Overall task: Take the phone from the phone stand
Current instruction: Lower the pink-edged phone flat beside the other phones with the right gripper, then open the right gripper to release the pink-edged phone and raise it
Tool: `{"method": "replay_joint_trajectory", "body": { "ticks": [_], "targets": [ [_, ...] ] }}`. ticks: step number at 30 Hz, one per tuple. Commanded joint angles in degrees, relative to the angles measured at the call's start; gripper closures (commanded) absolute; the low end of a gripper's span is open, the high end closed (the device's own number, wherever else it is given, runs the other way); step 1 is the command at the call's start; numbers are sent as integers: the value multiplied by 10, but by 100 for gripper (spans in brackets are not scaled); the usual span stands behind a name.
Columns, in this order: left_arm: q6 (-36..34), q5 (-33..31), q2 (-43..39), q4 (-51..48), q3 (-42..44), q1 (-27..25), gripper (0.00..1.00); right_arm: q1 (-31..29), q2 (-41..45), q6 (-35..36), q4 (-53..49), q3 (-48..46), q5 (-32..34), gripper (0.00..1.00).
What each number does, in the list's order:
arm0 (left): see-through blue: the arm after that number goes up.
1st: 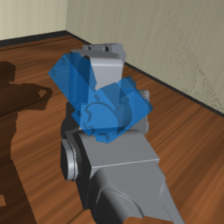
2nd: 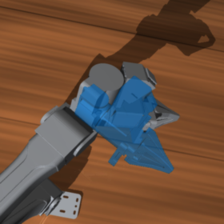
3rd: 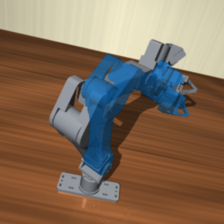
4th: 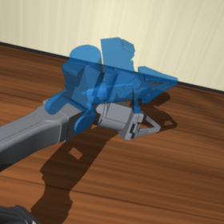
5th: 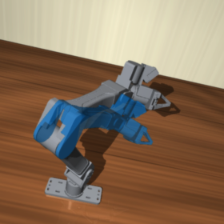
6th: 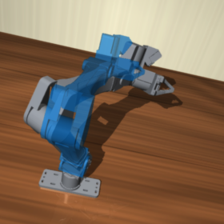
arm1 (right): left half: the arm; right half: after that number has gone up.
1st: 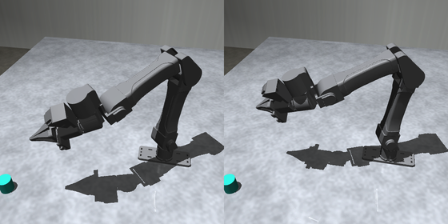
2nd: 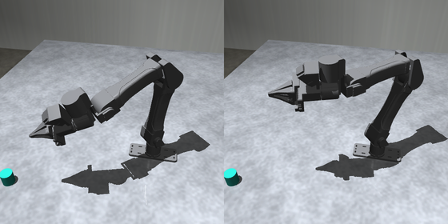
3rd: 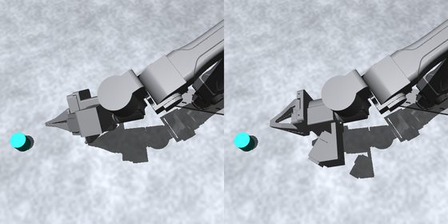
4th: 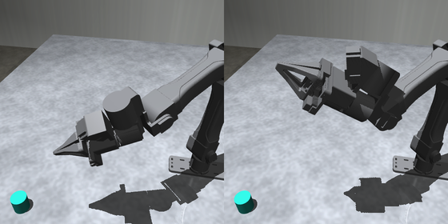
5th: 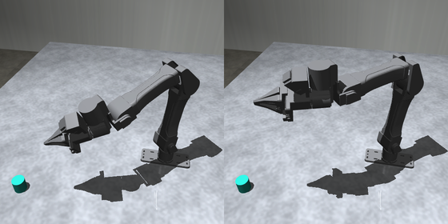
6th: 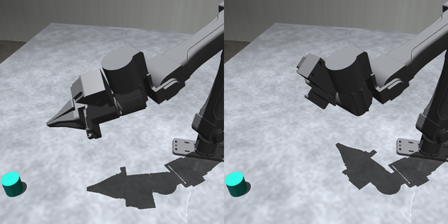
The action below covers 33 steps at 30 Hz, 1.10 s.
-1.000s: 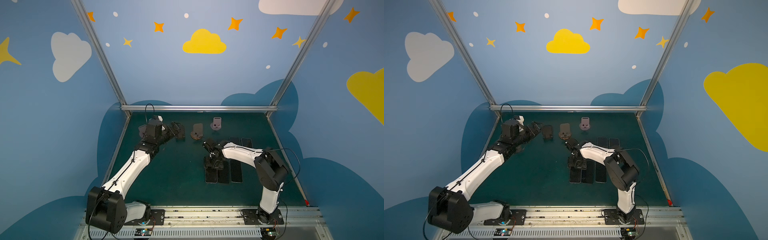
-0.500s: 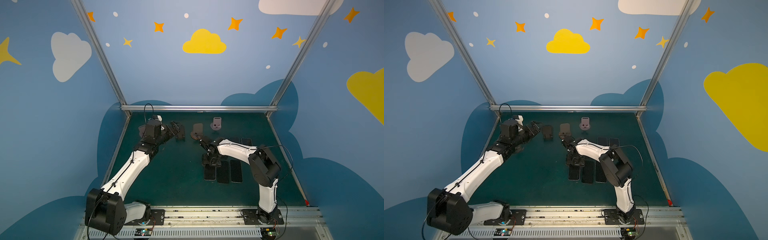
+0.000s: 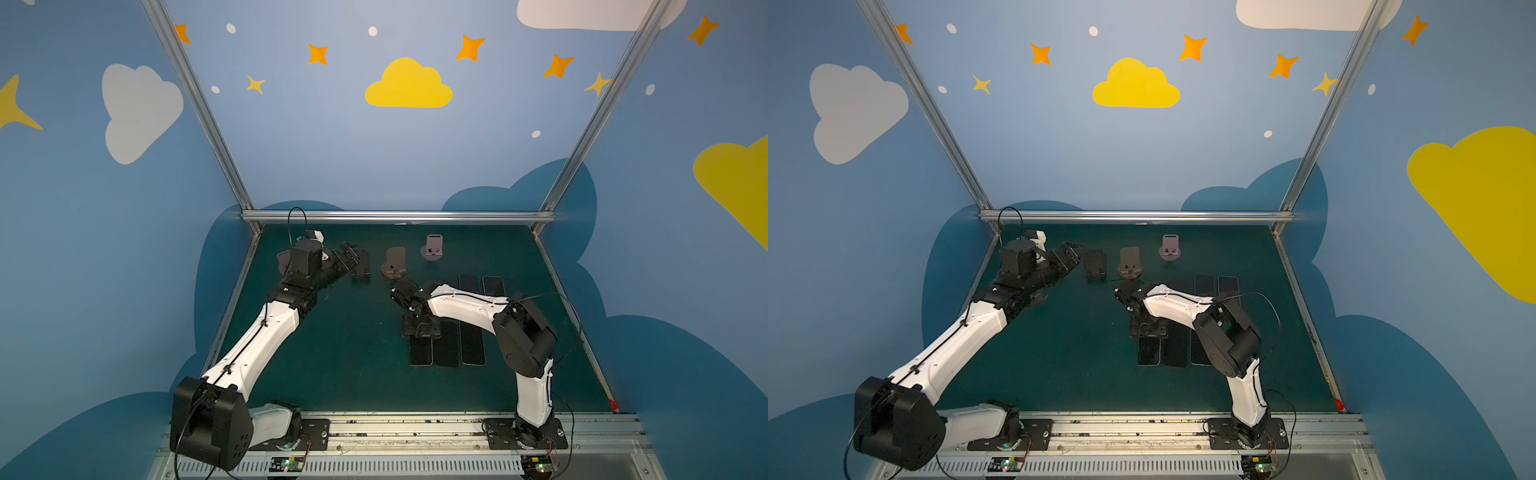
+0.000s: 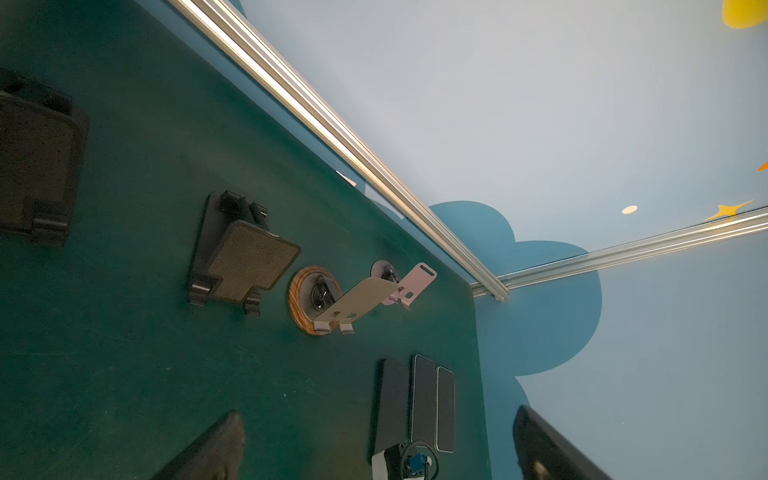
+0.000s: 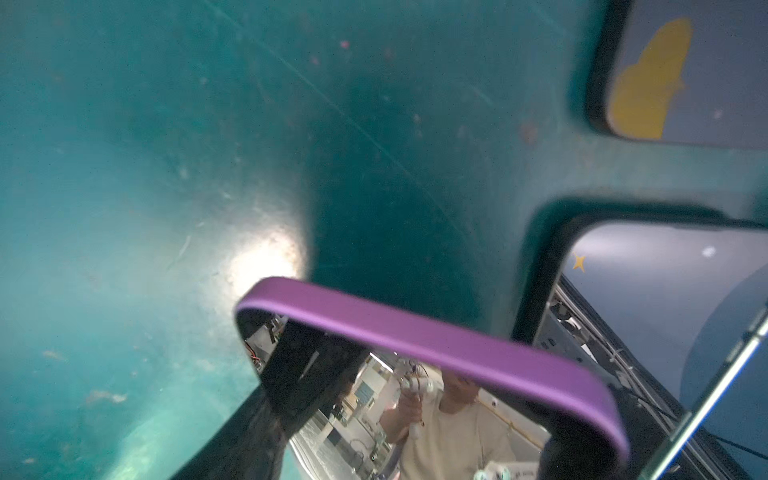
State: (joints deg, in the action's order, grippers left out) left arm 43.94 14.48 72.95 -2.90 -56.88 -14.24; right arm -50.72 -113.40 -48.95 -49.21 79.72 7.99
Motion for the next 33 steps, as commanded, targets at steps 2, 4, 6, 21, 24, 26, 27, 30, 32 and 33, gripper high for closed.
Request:
{"method": "replay_joint_trajectory", "body": {
  "ticks": [2,4,6,21,24,26,27,30,32,33],
  "targets": [
    [0,-3,-15,4,-6,2,0,-13,-16,-23,-12,-10,16,50],
    [1,3,-14,4,-8,2,0,-17,-14,-27,3,-19,1,50],
    [0,-3,-13,4,-6,0,0,-14,-13,-26,18,-24,-31,49],
    [-3,-1,-3,3,-8,0,0,-3,10,-9,14,-45,-23,39],
    [-6,-3,-1,2,-8,-2,0,-3,17,-13,12,-48,-19,38],
    [-6,-8,1,2,-6,-1,0,-4,19,-13,8,-48,-16,37],
    [-5,-4,2,1,-8,-1,0,-4,21,-13,8,-48,-13,36],
    [-3,1,1,2,-9,-3,0,-2,25,-7,9,-54,-14,34],
    [-5,-5,0,3,-7,-4,0,0,23,0,8,-56,-18,32],
    [-5,-5,1,3,-7,-4,0,1,24,3,9,-59,-20,31]
  ]
}}
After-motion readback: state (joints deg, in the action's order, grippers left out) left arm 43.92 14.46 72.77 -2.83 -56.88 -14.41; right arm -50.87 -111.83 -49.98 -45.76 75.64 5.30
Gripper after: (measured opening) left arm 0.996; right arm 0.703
